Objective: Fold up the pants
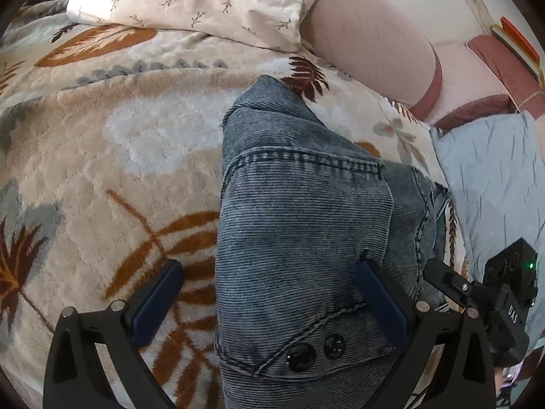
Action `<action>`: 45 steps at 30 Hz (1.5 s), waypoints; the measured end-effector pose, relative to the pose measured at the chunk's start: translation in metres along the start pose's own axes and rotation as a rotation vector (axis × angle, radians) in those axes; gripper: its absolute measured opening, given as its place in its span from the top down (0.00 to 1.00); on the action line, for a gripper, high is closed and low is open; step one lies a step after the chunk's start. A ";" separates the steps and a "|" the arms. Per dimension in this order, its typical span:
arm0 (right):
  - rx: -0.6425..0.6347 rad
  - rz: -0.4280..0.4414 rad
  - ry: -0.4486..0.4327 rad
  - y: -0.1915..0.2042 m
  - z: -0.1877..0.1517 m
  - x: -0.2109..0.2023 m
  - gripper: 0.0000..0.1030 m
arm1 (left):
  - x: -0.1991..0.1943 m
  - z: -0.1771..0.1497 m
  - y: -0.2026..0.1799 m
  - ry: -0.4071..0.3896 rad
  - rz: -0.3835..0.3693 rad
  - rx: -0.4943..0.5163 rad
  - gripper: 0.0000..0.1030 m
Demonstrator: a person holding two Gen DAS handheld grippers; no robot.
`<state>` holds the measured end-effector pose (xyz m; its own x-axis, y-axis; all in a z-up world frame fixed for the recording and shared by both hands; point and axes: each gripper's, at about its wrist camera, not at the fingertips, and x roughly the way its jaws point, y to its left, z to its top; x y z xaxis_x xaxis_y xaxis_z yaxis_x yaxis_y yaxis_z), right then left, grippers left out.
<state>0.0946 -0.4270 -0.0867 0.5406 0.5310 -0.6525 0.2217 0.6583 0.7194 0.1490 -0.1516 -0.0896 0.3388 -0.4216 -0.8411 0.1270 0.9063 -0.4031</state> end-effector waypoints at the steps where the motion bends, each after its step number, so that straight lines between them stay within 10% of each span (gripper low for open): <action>1: -0.004 0.002 0.008 0.001 -0.001 0.001 0.21 | 0.001 0.000 0.000 0.001 -0.003 0.007 0.04; 5: -0.017 -0.041 0.009 0.005 -0.002 0.004 0.28 | -0.001 -0.002 -0.002 0.002 -0.064 0.037 0.30; 14: -0.009 -0.038 0.007 0.008 -0.003 0.001 0.48 | -0.015 -0.004 -0.005 -0.037 -0.070 0.048 0.53; 45: -0.311 0.098 0.004 0.141 -0.058 0.025 0.57 | -0.144 -0.013 0.058 -0.281 0.166 0.118 0.64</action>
<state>0.0925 -0.2904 -0.0152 0.5433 0.6017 -0.5854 -0.0904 0.7352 0.6718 0.0951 -0.0389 0.0040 0.6053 -0.2584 -0.7529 0.1500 0.9659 -0.2109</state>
